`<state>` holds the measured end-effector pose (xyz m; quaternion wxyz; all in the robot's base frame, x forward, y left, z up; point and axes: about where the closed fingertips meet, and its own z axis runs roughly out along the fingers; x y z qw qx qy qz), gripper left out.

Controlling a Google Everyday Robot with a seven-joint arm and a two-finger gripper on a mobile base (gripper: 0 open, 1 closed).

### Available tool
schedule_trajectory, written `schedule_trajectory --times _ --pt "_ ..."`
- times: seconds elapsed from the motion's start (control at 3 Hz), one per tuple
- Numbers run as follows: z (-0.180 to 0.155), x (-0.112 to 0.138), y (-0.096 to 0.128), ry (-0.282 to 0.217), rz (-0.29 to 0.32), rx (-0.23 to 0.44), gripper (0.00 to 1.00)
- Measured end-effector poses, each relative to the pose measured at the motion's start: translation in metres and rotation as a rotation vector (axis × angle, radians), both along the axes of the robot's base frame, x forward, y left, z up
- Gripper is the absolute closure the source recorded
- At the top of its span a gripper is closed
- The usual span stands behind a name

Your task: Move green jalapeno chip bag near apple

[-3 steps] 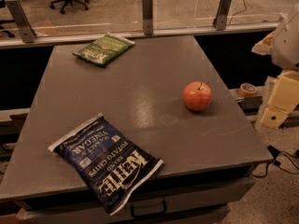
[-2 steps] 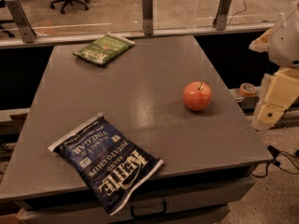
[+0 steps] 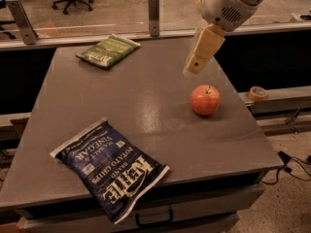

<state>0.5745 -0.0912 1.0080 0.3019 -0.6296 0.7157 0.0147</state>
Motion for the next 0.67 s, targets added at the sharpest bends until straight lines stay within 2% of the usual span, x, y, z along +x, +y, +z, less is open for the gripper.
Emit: schedule_trajectory --times 0.33,0.67 --pt "-0.001 0.002 0.002 -0.002 -0.002 0.006 0.0" --pt "-0.017 0.038 0.031 -0.021 -0.028 0.111 0.0"
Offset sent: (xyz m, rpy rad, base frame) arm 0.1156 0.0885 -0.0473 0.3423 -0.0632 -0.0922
